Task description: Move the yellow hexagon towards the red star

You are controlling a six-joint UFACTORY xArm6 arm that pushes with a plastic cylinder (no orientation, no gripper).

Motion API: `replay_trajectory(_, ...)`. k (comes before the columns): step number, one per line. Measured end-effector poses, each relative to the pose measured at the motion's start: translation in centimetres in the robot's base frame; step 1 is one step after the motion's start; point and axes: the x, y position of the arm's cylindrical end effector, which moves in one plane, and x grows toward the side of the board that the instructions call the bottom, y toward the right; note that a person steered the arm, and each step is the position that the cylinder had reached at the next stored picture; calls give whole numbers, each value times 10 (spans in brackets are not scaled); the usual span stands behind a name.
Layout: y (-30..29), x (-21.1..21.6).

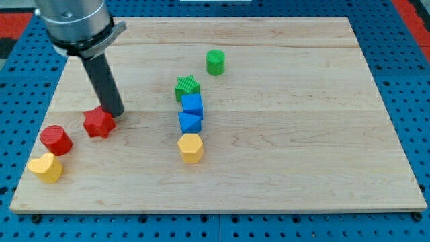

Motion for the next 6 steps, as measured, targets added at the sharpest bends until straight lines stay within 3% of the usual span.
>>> replay_trajectory(1,-22,22)
replay_trajectory(4,125,100)
replay_trajectory(6,222,76)
